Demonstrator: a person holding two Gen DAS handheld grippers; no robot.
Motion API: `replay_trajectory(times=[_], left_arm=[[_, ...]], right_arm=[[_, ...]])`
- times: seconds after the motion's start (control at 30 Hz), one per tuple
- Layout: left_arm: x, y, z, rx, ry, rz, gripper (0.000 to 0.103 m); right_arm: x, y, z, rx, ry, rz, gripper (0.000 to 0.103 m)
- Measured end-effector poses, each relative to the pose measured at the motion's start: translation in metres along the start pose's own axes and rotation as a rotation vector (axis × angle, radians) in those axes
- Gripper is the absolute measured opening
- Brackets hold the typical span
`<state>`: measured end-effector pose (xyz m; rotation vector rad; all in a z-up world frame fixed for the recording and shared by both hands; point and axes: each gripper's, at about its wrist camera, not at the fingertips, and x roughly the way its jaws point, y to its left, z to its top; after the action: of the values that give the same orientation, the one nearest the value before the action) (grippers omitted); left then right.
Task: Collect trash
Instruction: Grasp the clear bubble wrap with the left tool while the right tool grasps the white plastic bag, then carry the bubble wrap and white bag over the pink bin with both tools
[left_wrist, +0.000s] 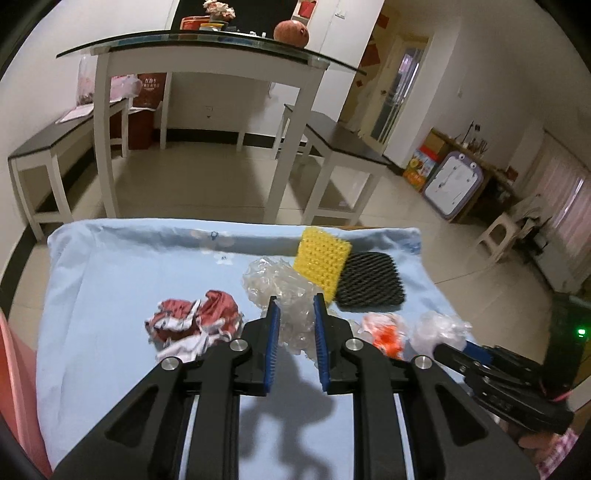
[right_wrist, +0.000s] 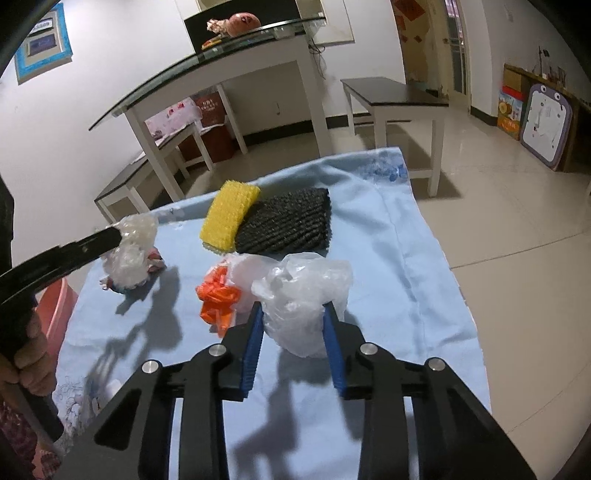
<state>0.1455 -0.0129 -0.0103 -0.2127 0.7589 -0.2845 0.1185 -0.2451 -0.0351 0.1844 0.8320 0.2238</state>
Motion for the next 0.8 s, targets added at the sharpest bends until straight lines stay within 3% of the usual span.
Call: replay_trajectory(times=[0.37, 0.63, 0.8], left_arm=[[-0.057, 0.017, -0.014, -0.063, -0.058, 0.079, 0.017], [-0.103, 0.041, -0.023, -0.132, -0.122, 0.191, 0.017], [-0.139, 0.065, -0.031, -0.186, -0.174, 0.307, 0.017]], right_arm=[[-0.038, 0.039, 0.014, -0.072, -0.105, 0.112, 0.029], [-0.029, 0.105, 0.016, -0.192, -0.061, 0.279, 0.029], [-0.017, 0.154, 0.017, -0.268, -0.020, 0.379, 0.029]])
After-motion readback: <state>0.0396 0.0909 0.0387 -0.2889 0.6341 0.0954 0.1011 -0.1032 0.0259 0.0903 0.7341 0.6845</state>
